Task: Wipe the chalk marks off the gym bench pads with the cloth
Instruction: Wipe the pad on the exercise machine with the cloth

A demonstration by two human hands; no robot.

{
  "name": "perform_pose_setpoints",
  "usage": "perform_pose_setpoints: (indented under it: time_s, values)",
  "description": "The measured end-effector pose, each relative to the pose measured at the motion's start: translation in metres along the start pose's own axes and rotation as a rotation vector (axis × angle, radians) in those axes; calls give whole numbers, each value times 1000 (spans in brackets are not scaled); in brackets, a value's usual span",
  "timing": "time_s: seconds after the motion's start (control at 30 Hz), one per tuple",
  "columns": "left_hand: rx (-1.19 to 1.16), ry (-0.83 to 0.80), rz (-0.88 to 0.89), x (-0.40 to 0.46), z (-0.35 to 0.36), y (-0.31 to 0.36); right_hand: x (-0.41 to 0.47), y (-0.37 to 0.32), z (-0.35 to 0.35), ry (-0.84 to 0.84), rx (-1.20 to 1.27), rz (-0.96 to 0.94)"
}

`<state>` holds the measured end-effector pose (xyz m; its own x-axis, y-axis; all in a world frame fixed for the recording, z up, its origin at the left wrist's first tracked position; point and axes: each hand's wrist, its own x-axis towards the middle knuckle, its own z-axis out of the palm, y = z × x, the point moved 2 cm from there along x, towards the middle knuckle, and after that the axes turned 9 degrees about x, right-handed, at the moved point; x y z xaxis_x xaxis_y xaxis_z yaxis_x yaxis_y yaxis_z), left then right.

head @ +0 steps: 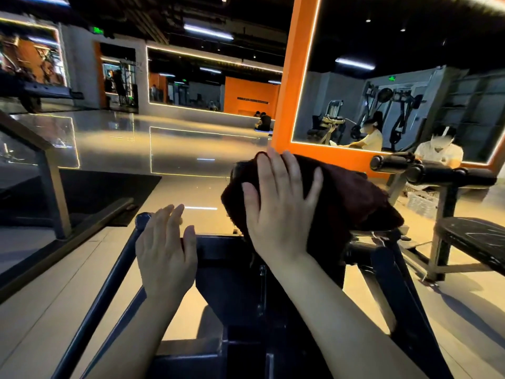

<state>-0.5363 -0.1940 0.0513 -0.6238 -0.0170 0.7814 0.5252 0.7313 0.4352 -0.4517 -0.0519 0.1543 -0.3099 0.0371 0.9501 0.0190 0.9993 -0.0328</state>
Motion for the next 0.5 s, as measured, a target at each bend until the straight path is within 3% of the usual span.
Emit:
perform_pose_setpoints:
  time_s: [0.2,0.37,0.5]
  values:
    - [16,-14,34,-3,-3,-2,6,21,-16,-128,-15,-145]
    - [-18,2,48,-3,-4,-8,-10,73,-44,-192,-135,-113]
    - [-18,-6,41,-4,-1,-5,-13,70,-39,-155,-88,-10]
